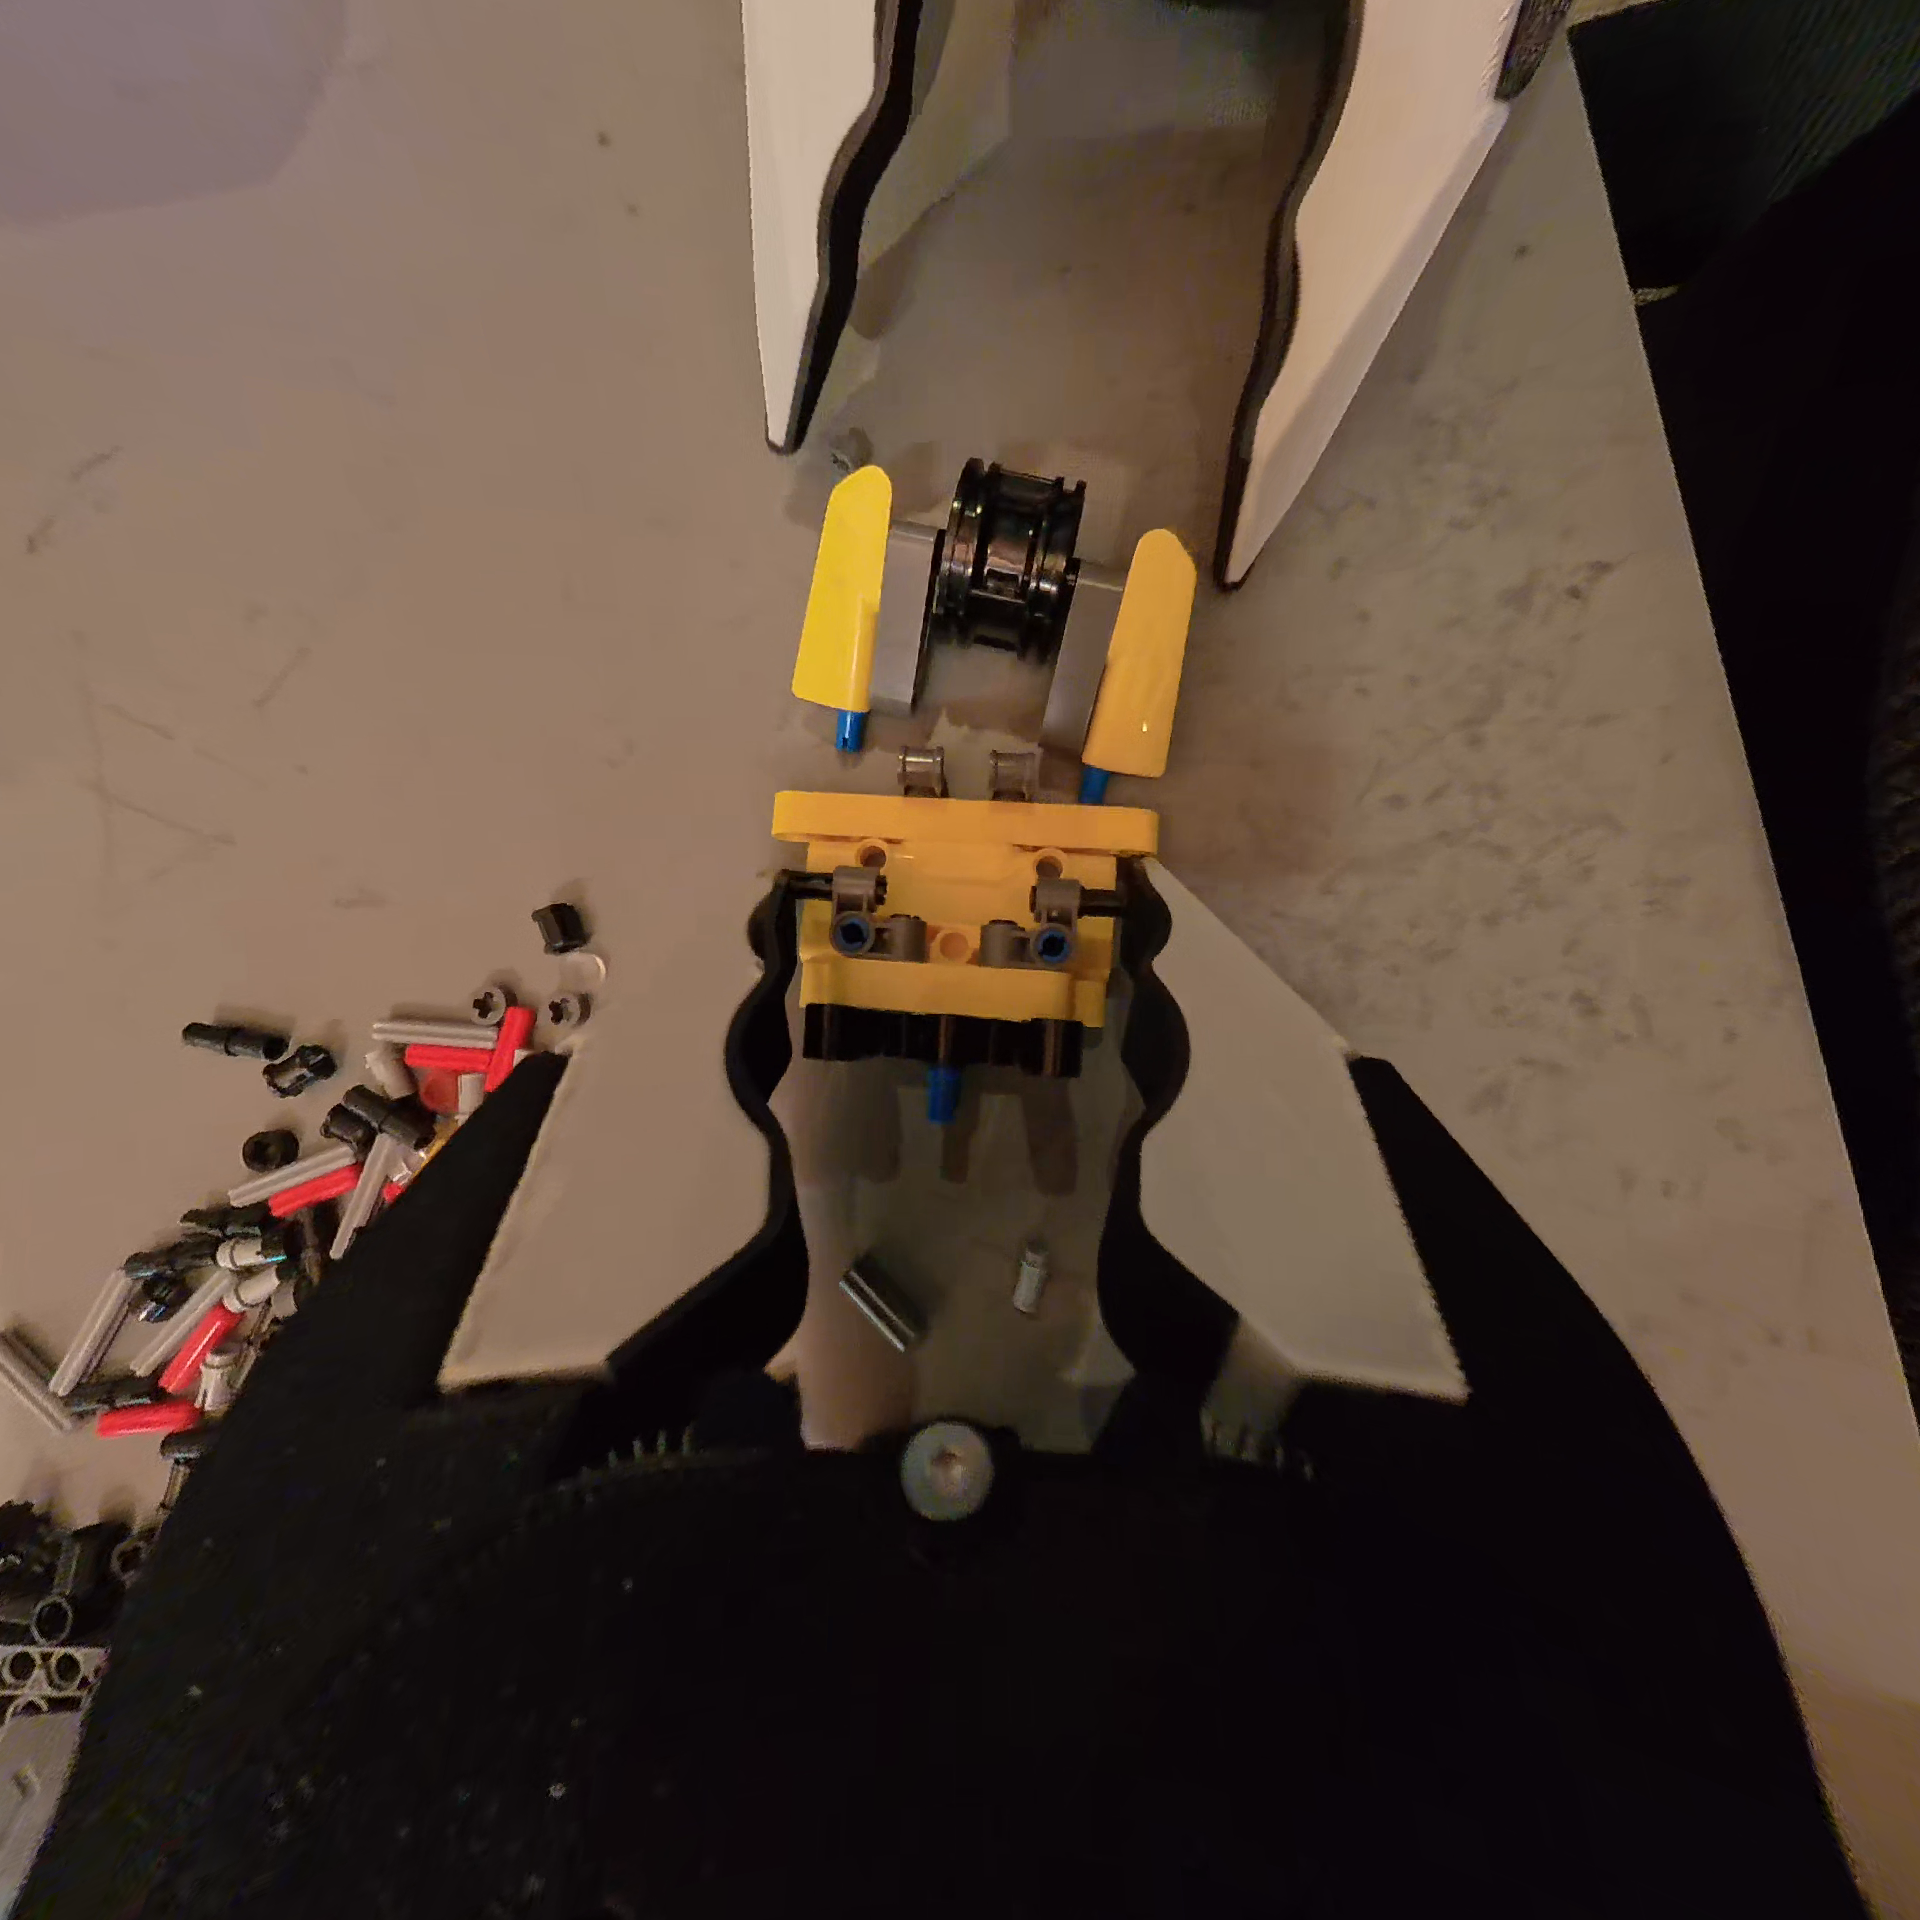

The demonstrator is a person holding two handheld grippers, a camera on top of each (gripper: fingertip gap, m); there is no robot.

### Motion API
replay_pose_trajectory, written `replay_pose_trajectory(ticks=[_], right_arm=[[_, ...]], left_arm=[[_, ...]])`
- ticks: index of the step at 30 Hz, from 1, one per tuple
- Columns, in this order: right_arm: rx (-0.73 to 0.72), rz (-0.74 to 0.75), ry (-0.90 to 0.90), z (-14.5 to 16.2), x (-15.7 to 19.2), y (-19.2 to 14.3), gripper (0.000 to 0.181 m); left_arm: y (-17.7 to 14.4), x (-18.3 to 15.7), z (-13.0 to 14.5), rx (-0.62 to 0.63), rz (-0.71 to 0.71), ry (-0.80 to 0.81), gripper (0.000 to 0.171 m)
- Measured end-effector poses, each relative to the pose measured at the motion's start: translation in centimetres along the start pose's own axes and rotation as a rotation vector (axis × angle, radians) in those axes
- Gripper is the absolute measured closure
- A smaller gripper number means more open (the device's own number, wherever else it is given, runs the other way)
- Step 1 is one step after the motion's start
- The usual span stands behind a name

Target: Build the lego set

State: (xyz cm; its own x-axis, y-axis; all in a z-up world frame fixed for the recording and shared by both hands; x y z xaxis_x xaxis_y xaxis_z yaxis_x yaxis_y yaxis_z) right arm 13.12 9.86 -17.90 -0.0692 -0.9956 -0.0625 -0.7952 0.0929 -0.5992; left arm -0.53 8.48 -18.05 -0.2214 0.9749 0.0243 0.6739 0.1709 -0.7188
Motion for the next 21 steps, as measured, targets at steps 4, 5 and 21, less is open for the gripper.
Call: replay_pose_trajectory(ticks=[4, 5, 21], right_arm=[[-0.084, 0.047, 0.045, -0.5, -0.8, -0.8, 0.099], [-0.110, 0.058, 0.077, -0.6, -1.2, -1.0, 0.098], [-0.507, 0.065, 0.259, -2.0, -3.5, -5.1, 0.107]], left_arm=[[0.2, -0.1, -0.2, -0.022, -0.017, -0.003, 0.111], [0.2, -0.1, -0.2, -0.024, -0.025, -0.004, 0.111], [-4.9, 1.5, -1.4, -0.394, -0.186, -0.133, 0.111]])
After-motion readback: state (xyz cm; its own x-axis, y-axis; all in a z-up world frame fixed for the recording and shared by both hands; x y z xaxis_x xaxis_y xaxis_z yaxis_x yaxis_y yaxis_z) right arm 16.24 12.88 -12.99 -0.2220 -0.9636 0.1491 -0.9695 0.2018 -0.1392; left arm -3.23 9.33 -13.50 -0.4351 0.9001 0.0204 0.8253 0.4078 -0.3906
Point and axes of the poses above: each gripper's, where its closed fingertips meet, y out along the fingers, z out of its underside, x = y × z across the jaws, the point moved 6 cm from there along -y, back along the fingers, and after that the axes turned 5 degrees about -x, right-handed, at the moved point
